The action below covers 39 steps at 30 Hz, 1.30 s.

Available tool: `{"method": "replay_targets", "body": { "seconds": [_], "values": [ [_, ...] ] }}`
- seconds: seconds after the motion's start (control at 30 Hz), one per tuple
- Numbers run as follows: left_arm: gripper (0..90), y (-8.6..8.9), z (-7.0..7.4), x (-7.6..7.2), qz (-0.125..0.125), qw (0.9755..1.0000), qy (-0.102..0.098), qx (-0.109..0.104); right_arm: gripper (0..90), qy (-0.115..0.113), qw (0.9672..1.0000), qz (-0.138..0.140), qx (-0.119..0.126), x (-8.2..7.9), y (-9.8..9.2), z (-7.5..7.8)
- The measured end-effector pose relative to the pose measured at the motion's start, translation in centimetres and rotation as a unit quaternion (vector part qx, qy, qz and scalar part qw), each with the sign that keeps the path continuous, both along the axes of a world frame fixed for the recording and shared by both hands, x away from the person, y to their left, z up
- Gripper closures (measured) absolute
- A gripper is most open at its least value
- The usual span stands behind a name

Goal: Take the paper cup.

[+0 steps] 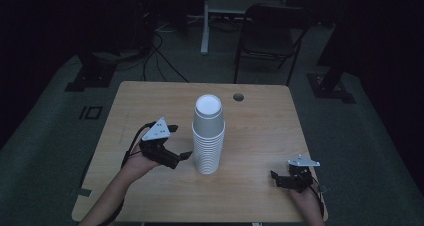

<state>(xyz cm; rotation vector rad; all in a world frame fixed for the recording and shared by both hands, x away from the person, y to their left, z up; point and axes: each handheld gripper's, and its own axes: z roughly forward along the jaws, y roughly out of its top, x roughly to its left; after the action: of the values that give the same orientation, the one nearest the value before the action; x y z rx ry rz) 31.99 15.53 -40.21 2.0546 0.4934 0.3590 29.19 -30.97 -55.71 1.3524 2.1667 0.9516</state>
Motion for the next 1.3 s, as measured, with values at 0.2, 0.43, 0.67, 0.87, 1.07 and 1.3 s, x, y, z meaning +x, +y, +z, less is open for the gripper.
{"method": "replay_targets", "body": {
  "seconds": [0.2,0.43,0.67,0.87,1.07,1.3],
  "values": [
    [0.1,-1.2,1.2,0.3,-0.014,0.9997,-0.011,-0.014,11.8,0.0,1.0,0.0,0.0,0.0,0.0,0.0],
    [0.1,-2.4,2.1,0.7,-0.025,0.9992,-0.018,-0.023,11.8,0.0,1.0,0.0,0.0,0.0,0.0,0.0],
    [0.1,-3.8,2.4,1.3,-0.038,0.9987,-0.016,-0.031,11.8,0.0,1.0,0.0,0.0,0.0,0.0,0.0],
    [0.1,-4.7,2.5,1.7,-0.044,0.998,-0.017,-0.041,11.8,0.0,1.0,0.0,0.0,0.0,0.0,0.0],
    [0.2,-5.3,2.7,2.0,-0.053,0.9976,-0.018,-0.04,11.9,0.0,1.0,0.0,0.0,0.0,0.0,0.0],
    [2.9,-5.2,2.5,2.1,-0.058,0.9963,-0.015,-0.061,11.9,0.0,1.0,-0.002,0.0,0.0,0.0,0.0]
  ]
}}
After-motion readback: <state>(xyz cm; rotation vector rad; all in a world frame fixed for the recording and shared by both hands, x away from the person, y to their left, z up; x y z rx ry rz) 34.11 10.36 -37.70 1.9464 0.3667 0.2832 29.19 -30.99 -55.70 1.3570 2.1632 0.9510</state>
